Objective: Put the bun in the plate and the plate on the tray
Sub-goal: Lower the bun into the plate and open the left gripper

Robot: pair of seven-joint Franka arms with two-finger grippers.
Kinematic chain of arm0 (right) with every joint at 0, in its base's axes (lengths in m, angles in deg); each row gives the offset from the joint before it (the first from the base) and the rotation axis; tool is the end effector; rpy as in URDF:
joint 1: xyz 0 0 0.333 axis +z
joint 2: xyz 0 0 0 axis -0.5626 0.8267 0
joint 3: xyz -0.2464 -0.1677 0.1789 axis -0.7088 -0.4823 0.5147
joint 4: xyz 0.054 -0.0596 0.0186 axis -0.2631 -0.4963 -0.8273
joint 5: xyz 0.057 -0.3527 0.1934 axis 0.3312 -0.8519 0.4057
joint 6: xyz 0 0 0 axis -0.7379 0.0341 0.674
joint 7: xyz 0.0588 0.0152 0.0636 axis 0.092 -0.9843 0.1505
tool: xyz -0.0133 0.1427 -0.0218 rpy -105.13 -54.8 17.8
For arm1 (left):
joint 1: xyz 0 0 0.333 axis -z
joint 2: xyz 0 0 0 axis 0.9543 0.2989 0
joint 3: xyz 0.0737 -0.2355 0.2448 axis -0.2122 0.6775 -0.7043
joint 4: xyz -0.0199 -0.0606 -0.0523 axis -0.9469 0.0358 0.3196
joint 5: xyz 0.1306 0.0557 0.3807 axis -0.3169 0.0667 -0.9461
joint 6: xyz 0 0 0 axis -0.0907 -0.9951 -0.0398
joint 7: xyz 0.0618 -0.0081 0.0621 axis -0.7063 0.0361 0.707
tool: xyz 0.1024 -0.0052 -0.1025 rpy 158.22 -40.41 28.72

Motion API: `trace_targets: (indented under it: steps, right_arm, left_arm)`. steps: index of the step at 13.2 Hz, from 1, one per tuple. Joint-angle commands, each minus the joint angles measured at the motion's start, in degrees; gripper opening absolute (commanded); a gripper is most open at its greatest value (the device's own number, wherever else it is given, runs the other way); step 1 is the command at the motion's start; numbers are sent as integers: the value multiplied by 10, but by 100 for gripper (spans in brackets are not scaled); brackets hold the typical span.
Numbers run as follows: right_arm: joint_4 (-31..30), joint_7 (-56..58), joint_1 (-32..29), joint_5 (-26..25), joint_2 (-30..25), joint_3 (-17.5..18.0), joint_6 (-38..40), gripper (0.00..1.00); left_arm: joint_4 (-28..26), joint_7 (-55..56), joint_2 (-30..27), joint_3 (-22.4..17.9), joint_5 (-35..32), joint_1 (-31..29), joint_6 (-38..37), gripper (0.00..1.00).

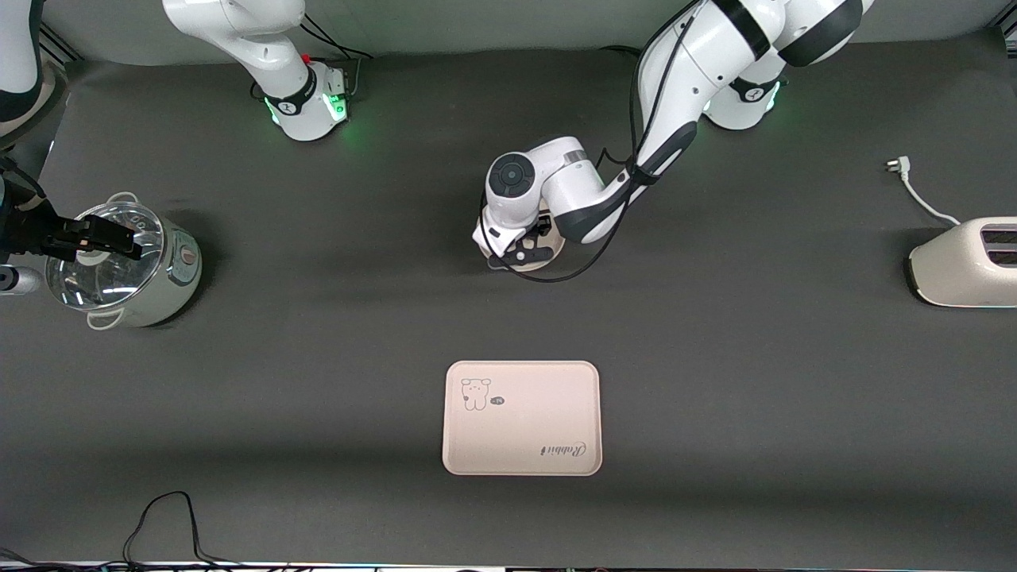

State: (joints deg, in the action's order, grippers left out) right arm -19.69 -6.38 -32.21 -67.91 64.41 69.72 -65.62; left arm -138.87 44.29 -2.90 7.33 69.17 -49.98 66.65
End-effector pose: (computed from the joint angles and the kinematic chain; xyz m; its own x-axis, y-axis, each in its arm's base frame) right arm 0.5892 -0.0298 0.5847 0.9957 -0.0126 -0.0918 -0.0118 -0.9999 0.0093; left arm 0.4102 -0.5432 0.1788 0.9772 0.1353 -0.1635 0.1376 -0.9905 0.0024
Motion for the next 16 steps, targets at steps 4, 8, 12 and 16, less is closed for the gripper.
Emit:
trace_targets:
  steps: [4,8,12,16]
  right_arm:
    - [0,-6,4,-10,-3,-3,3,100]
    - [0,-6,5,-9,-3,-3,3,100]
    - [0,-6,6,-9,-6,-1,3,100]
    - [0,-6,6,-9,-6,0,3,100]
  left_arm:
    - [-11,14,-14,-10,-9,13,8,66]
    - [-11,15,-14,-10,-8,14,8,67]
    - [-10,15,-15,-10,-8,15,8,86]
    - [-9,16,-27,-9,-8,11,-4,100]
